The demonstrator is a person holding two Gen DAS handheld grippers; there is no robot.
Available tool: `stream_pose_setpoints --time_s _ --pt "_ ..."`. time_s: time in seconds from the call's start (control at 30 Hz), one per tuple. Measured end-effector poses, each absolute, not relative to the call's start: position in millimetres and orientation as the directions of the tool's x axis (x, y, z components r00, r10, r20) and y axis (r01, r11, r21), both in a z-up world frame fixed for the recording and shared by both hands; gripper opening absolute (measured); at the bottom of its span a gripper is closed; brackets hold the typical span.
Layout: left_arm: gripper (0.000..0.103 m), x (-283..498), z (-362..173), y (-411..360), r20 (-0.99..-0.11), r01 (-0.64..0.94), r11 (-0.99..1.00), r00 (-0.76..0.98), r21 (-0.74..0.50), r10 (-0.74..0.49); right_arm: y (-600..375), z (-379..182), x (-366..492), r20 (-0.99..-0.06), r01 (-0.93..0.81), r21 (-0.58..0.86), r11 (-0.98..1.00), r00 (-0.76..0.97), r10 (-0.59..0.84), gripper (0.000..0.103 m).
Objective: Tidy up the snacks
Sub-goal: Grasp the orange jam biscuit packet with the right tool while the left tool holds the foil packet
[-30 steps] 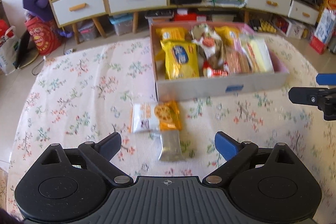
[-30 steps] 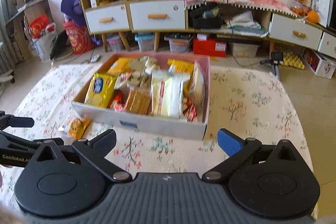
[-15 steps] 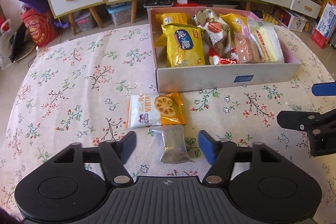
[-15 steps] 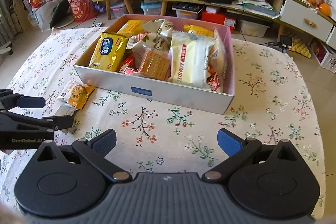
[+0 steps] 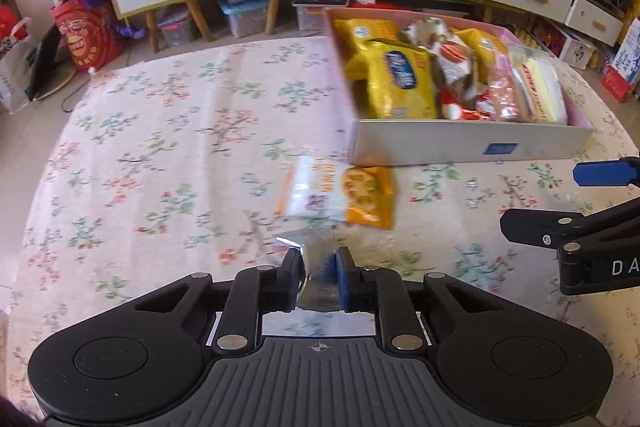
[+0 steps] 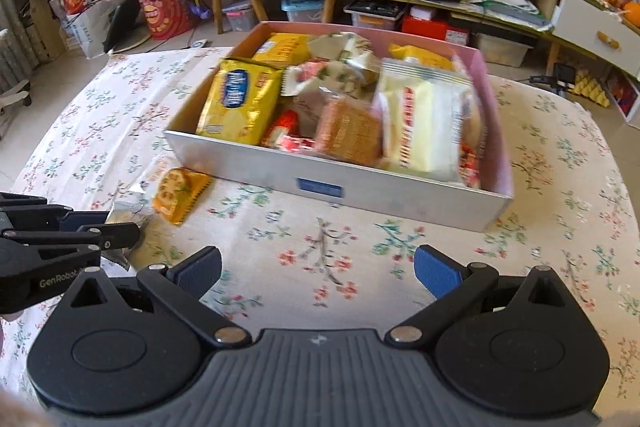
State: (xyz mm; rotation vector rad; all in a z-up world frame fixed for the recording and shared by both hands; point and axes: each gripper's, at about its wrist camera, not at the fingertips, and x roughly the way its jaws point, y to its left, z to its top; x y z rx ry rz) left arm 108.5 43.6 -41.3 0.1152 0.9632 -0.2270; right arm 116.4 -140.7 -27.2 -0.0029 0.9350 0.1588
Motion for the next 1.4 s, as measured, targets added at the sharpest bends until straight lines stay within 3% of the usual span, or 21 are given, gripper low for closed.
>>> stream_pose_setpoints --time_s 0.5,0.67,1.1,1.4 --pt "0.016 109 -46 112 -0.83 0.148 0.988 0.546 -0.038 -0.114 -81 -51 132 -0.755 -0.385 0.067 0.92 0.584 0.299 0.086" --pt "0.016 109 -49 123 -0.832 0.143 0.989 0.544 -0.036 -0.109 -66 -54 134 -0.738 -0.399 0.033 0.916 0.609 0.291 0.088" --pt "0.016 109 -50 150 -0.827 0.092 0.995 0.556 -0.039 -0.084 -33 -48 126 -0.723 -0.574 0.109 0.812 0.514 0.461 0.074" --pt "0.019 109 -52 151 -0.831 0.086 0.995 0.55 -0.045 -0.085 -37 -43 141 -0.711 -0.488 0.063 0.87 0.59 0.382 0.075"
